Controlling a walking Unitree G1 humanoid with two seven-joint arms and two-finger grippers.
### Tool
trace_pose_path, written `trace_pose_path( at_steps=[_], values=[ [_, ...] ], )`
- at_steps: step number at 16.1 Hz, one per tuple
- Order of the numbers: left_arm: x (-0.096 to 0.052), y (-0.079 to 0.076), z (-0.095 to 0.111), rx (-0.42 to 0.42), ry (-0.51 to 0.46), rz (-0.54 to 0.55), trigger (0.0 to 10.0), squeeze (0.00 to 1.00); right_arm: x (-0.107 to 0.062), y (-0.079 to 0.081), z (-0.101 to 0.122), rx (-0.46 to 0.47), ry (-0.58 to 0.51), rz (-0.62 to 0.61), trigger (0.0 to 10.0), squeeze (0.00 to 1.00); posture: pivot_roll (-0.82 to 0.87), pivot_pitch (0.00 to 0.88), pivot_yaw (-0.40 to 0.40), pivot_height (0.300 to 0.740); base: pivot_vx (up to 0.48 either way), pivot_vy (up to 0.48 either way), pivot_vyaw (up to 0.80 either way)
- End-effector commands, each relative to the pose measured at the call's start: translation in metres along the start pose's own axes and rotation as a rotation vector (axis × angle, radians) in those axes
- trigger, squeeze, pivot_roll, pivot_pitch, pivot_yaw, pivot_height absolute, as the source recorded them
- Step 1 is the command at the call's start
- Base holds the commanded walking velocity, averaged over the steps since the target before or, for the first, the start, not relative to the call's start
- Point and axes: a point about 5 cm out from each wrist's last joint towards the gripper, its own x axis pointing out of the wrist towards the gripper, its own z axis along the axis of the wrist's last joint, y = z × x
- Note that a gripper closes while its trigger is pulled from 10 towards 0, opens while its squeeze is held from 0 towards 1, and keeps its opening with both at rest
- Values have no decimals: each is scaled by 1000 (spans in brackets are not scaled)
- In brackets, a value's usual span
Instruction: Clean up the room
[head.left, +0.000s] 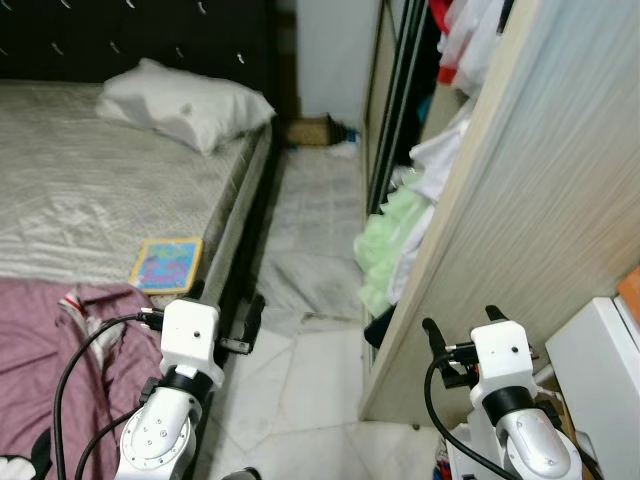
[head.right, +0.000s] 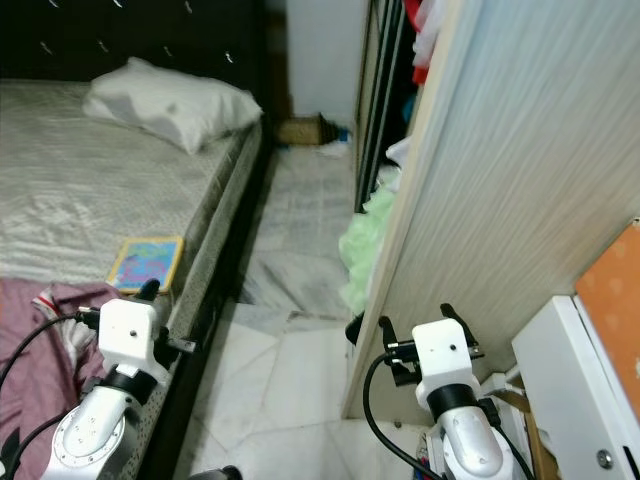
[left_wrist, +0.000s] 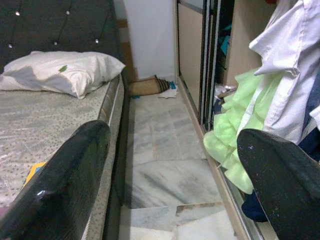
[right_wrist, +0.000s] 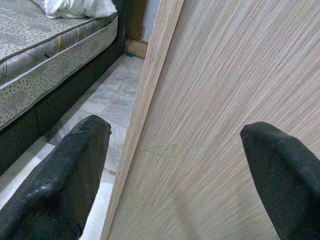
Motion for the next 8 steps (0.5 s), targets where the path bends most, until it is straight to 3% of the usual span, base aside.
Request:
trace_pose_path(
  at_steps=[1, 3, 8],
  values=[
    [0, 0, -2, 2, 17, 0, 10000, 0, 0, -1, -1, 5, 7, -1, 10000, 0, -50, 101, -6, 740, 0, 0, 0],
    [1, 0, -2, 2, 16, -2, 10000, 0, 0, -1, -1, -18, 6, 3, 10000, 0, -49, 102, -6, 740, 0, 0, 209],
    [1, -2, -1, -6, 11, -13, 10000, 0, 0, -2, -1, -9, 5, 0, 10000, 0, -50, 103, -4, 740, 0, 0, 518]
  ],
)
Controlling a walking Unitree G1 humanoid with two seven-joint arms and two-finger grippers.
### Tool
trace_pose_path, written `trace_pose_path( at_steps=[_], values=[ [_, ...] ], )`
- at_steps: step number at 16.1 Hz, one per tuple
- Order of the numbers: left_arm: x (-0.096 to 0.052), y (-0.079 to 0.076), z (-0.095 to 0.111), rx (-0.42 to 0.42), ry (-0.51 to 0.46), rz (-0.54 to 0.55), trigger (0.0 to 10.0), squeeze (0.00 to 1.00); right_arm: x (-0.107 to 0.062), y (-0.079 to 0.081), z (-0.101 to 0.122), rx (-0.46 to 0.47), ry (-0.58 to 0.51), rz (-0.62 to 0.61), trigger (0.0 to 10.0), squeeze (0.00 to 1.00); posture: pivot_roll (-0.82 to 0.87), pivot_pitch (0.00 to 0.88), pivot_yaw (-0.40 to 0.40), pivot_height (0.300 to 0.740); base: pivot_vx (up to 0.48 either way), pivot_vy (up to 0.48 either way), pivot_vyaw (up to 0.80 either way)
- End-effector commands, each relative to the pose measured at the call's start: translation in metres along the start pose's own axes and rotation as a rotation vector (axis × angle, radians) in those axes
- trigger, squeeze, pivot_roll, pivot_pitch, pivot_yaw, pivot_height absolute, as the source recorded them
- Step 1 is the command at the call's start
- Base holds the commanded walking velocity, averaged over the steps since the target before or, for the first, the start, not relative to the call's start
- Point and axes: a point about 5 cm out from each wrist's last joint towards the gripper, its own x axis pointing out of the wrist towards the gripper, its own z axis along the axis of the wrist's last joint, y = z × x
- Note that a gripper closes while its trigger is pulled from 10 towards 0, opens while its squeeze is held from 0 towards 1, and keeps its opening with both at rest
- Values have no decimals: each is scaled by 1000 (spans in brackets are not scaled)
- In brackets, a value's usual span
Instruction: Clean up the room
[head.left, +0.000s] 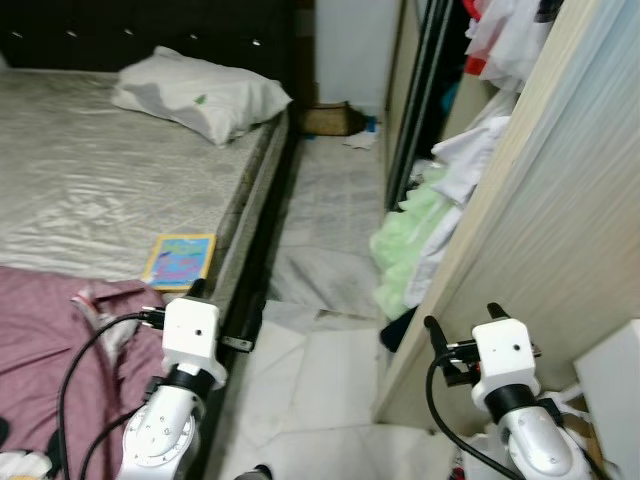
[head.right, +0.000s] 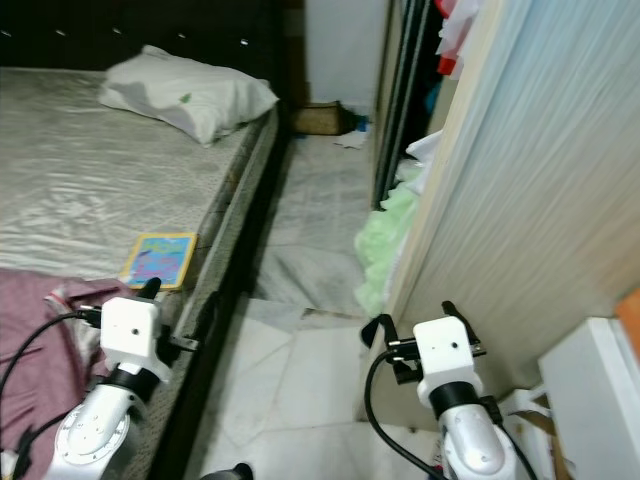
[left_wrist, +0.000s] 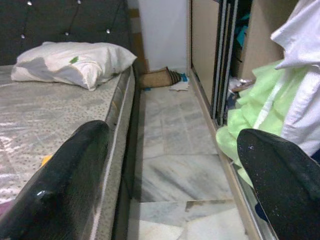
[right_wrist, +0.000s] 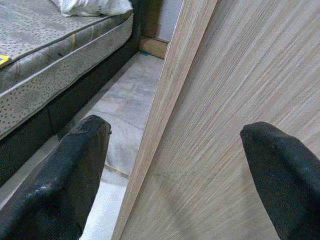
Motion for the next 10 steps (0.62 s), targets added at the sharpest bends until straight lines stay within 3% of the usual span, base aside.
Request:
trace_pose_path(
  at_steps=[1, 7, 10],
  values=[
    [-1, 1, -2, 4, 16, -4, 10000, 0, -1, 0, -1, 0, 7, 4, 10000, 0, -50, 103, -4, 740, 0, 0, 581],
    [0, 0, -2, 5, 16, -11, 10000, 0, -1, -1, -2, -3, 9, 5, 10000, 0, -53, 106, -5, 740, 0, 0, 800],
    [-2, 2, -1, 8, 13, -1, 10000, 0, -8, -6, -4, -13, 15, 5, 10000, 0, -53, 106, -5, 740, 0, 0, 0]
  ],
)
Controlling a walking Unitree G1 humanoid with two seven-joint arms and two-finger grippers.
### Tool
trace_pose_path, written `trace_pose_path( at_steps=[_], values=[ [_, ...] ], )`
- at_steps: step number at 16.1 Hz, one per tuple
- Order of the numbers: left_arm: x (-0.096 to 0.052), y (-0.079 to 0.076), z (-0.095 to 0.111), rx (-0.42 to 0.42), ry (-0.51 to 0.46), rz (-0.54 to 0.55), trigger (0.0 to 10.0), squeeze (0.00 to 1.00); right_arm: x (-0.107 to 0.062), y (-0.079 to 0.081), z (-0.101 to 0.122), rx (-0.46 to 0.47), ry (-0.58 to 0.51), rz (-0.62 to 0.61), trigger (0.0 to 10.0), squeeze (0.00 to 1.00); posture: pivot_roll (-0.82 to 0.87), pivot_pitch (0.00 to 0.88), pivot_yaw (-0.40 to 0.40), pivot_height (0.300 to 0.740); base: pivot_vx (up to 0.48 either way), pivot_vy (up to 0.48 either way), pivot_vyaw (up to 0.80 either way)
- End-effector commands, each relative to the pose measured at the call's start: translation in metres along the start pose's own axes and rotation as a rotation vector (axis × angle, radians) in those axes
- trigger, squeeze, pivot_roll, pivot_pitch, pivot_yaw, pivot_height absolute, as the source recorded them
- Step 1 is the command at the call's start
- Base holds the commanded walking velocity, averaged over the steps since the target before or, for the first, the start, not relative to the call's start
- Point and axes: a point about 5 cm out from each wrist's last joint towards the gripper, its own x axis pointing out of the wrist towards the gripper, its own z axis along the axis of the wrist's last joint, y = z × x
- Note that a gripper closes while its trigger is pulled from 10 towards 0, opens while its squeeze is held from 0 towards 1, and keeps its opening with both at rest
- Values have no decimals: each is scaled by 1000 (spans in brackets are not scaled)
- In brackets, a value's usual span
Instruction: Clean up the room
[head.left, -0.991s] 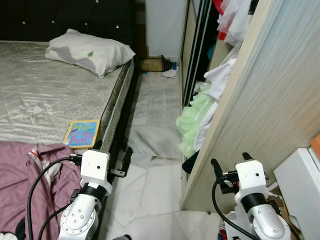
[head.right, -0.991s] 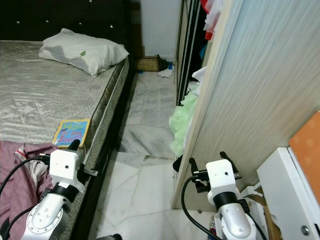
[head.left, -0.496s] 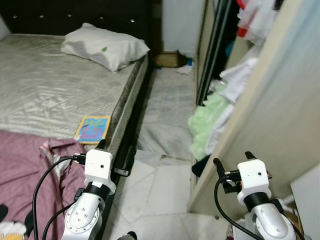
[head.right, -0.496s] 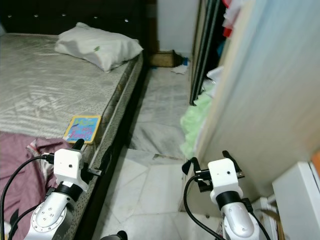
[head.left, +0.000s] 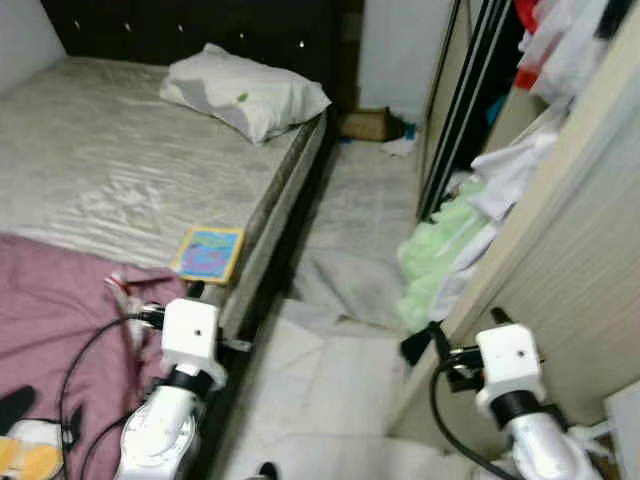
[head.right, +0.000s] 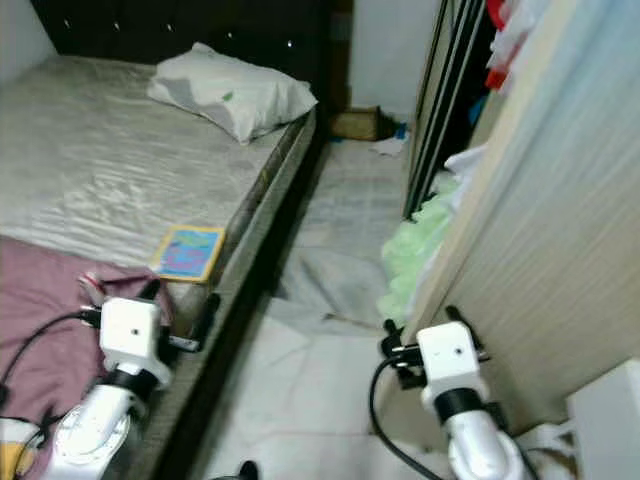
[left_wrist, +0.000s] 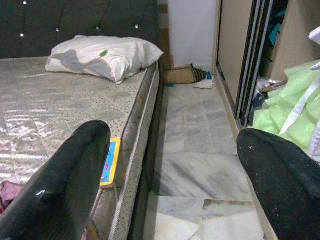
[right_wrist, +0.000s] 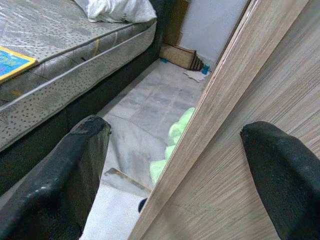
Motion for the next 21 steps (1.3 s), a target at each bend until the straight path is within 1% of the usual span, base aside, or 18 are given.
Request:
trace_pose_path(
  at_steps=[1, 2, 3, 4, 5, 7, 9, 10, 11, 12, 15, 16, 18, 19, 20, 21],
  values=[
    [-6, 6, -1, 23, 14, 21, 10000, 0, -11, -6, -3, -16, 20, 8, 10000, 0, -56, 107, -5, 740, 0, 0, 0],
    [-8, 8, -3, 29, 23, 29, 10000, 0, -14, -7, -6, -19, 32, 9, 10000, 0, -56, 107, -5, 740, 0, 0, 0],
    [-16, 20, -17, 65, 83, 77, 10000, 0, -23, -12, -17, -57, 69, 10, 10000, 0, -62, 107, -6, 740, 0, 0, 0],
    [-24, 33, -33, 36, 168, 131, 10000, 0, -33, -19, -41, -80, 152, -21, 10000, 0, -59, 108, -6, 740, 0, 0, 0],
    [-27, 38, -38, 19, 192, 150, 10000, 0, -38, -22, -54, -88, 201, -36, 10000, 0, -59, 108, -6, 740, 0, 0, 0],
    [-22, 35, -30, 32, 151, 128, 10000, 0, -50, -35, -104, 13, 418, -136, 10000, 0, -44, 99, -10, 740, 0, 0, 0],
    [-15, 30, -21, 34, 107, 112, 10000, 0, -66, -43, -147, 103, 631, -214, 10000, 0, -41, 94, -10, 740, 0, 0, 0],
    [-10, 26, -16, 39, 77, 96, 10000, 0, -75, -45, -168, 112, 753, -216, 10000, 0, -46, 92, -9, 740, 0, 0, 0],
    [-7, 23, -14, 42, 65, 86, 10000, 0, -79, -45, -180, 92, 829, -203, 10000, 0, -48, 93, -7, 740, 0, 0, 0],
    [-5, 21, -12, 41, 59, 78, 10000, 0, -81, -45, -186, 72, 865, -189, 10000, 0, -48, 93, -7, 740, 0, 0, 800],
    [-1, 20, -10, 40, 50, 74, 10000, 0, -78, -42, -195, -12, 909, -100, 10000, 0, -37, 90, -3, 740, 0, 0, 800],
    [-1, 19, -11, 40, 50, 72, 10000, 0, -76, -41, -196, -54, 914, -63, 10000, 0, -36, 93, -3, 740, 0, 0, 800],
    [0, 18, -10, 39, 49, 67, 10000, 0, -76, -38, -198, -76, 929, -34, 10000, 0, -31, 95, -3, 740, 0, 0, 800],
    [2, 14, -9, 34, 45, 54, 10000, 0, -71, -32, -199, -99, 939, 12, 10000, 0, -23, 97, -1, 740, 0, 0, 800],
    [3, 13, -8, 32, 44, 50, 10000, 0, -68, -29, -198, -105, 935, 30, 10000, 0, -22, 99, 0, 740, 0, 0, 800],
    [4, 12, -8, 32, 43, 42, 10000, 0, -61, -23, -196, -118, 920, 64, 10000, 0, -17, 101, 1, 740, 0, 0, 800]
  ],
)
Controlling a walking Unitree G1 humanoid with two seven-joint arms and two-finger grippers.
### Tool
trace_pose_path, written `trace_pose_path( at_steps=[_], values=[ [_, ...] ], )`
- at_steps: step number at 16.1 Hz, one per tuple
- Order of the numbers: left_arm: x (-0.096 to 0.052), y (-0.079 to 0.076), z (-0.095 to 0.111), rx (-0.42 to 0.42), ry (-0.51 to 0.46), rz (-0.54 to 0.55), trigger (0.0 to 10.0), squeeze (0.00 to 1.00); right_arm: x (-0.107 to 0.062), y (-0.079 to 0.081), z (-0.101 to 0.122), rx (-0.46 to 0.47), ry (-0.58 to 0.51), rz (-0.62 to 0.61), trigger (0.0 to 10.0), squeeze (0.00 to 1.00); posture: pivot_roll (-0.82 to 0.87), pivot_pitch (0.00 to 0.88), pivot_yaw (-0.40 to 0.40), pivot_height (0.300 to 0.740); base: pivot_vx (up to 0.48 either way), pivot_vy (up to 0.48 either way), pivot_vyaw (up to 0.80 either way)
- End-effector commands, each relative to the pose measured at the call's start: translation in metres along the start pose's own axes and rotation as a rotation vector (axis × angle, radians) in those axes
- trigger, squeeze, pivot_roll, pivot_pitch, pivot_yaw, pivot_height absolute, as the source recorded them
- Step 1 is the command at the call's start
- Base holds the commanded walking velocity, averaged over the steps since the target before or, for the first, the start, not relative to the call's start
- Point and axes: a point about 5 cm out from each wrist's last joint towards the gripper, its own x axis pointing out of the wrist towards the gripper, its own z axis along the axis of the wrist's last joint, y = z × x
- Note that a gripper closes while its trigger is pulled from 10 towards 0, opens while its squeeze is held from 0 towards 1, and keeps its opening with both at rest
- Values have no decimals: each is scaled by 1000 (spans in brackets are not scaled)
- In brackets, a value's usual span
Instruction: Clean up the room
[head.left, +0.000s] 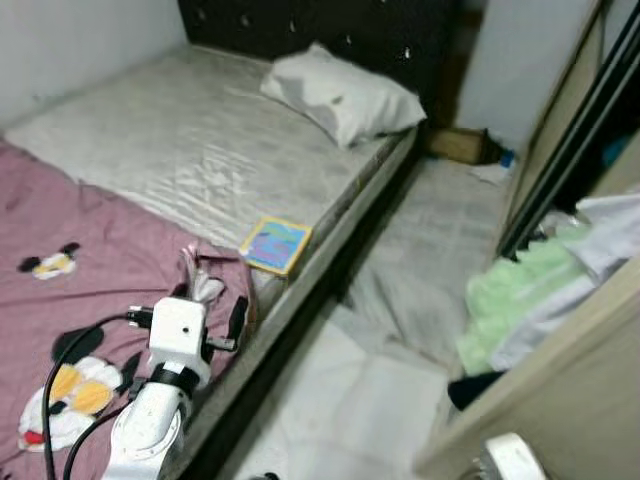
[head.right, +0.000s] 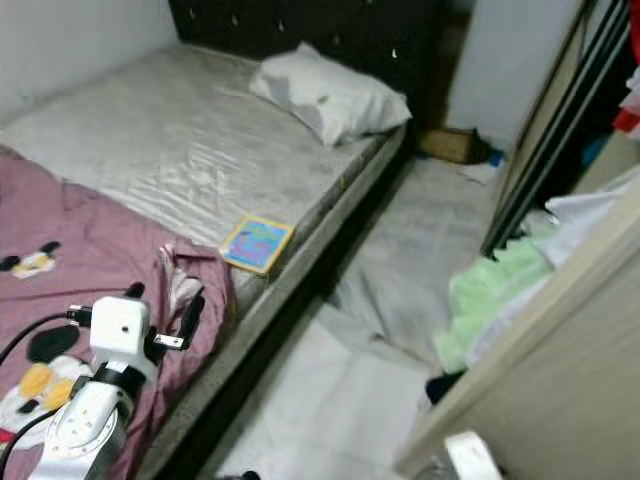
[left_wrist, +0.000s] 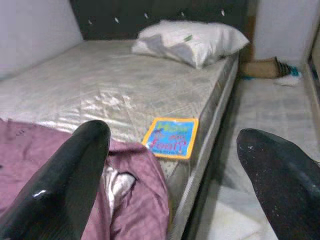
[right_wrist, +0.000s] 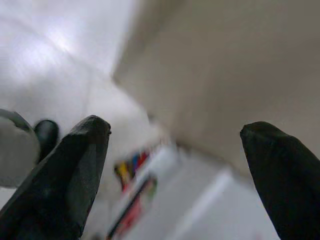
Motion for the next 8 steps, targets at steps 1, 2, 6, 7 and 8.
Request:
trace_pose_path(
  at_steps=[1, 2, 6, 7, 8],
  values=[
    [-1, -4, -1, -1, 11, -20, 10000, 0, -2, 5, -11, -18, 39, 28, 10000, 0, -15, 103, 1, 740, 0, 0, 800],
    [1, -5, 0, -2, 11, -31, 10000, 0, 2, 14, 2, -41, 2, 62, 10000, 0, -14, 105, 1, 740, 0, 0, 800],
    [1, -9, -1, -6, 15, -43, 10000, 0, 2, 43, 4, -102, -15, 132, 10000, 0, -12, 107, -2, 740, 0, 0, 800],
    [2, -10, -1, -8, 14, -48, 10000, 0, 1, 46, 3, -117, -15, 144, 10000, 0, -12, 107, -2, 740, 0, 0, 800],
    [2, -12, -1, -11, 15, -54, 10000, 0, 0, 60, 1, -131, -17, 174, 10000, 0, -14, 107, 0, 740, 0, 0, 800]
  ],
)
